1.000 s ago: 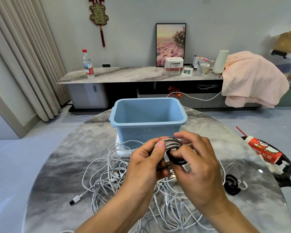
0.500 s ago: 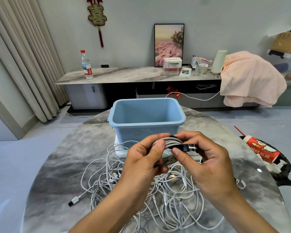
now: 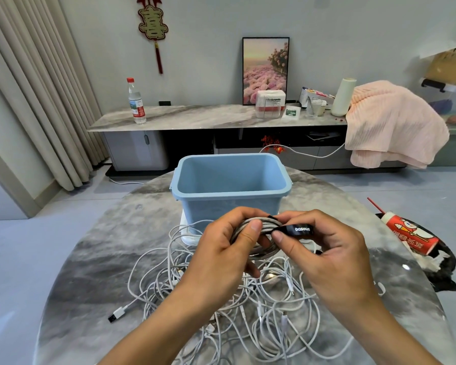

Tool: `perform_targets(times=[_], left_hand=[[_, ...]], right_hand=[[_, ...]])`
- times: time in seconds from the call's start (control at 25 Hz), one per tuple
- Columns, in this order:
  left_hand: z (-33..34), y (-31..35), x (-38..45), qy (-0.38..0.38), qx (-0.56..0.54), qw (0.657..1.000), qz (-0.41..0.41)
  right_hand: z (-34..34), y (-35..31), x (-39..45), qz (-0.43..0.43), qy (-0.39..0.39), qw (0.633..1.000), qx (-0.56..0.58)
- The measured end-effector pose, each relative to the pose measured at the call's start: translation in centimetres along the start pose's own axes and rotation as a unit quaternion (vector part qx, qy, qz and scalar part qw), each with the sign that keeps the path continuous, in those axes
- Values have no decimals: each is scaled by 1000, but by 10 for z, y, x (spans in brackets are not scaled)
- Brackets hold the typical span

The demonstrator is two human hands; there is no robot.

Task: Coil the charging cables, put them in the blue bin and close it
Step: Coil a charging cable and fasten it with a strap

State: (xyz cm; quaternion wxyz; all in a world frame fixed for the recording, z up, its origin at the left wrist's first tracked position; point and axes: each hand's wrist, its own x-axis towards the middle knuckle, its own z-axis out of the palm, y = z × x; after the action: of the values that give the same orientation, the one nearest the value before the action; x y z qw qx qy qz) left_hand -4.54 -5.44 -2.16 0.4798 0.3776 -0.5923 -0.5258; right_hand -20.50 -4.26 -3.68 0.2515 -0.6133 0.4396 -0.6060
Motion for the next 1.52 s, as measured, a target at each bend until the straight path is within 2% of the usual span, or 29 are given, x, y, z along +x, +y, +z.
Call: perform_targets(times=[0.16, 0.28, 0.4, 0.56, 0.72, 0.8, 1.0, 1.16, 1.52], left_hand=[[-2, 0, 0, -7, -10, 1000, 2], [-3, -2, 0, -9, -5, 1000, -4], [-2, -3, 0, -12, -3, 1000, -3], [-1, -3, 0, -15, -2, 1000, -3], [0, -5, -2, -27, 10, 1000, -4], [0, -6, -2, -40, 20, 999, 1], [0, -7, -3, -79, 20, 996, 29], [-6, -9, -1, -101, 44, 991, 75], [-10, -5, -1, -132, 80, 979, 130]], right_hand=[[2, -5, 3, 74, 3, 990, 123], [1, -5, 5, 146, -2, 968, 206], [-4, -2, 8, 174, -24, 955, 241], [-6, -2, 7, 115, -38, 978, 172], [-13, -1, 8, 12, -77, 997, 9], [-15, 0, 10, 7, -64, 998, -1], [-9, 3, 10, 95, -20, 982, 162], [-8, 8, 9, 160, -48, 957, 238], [-15, 2, 10, 294, -109, 905, 286]])
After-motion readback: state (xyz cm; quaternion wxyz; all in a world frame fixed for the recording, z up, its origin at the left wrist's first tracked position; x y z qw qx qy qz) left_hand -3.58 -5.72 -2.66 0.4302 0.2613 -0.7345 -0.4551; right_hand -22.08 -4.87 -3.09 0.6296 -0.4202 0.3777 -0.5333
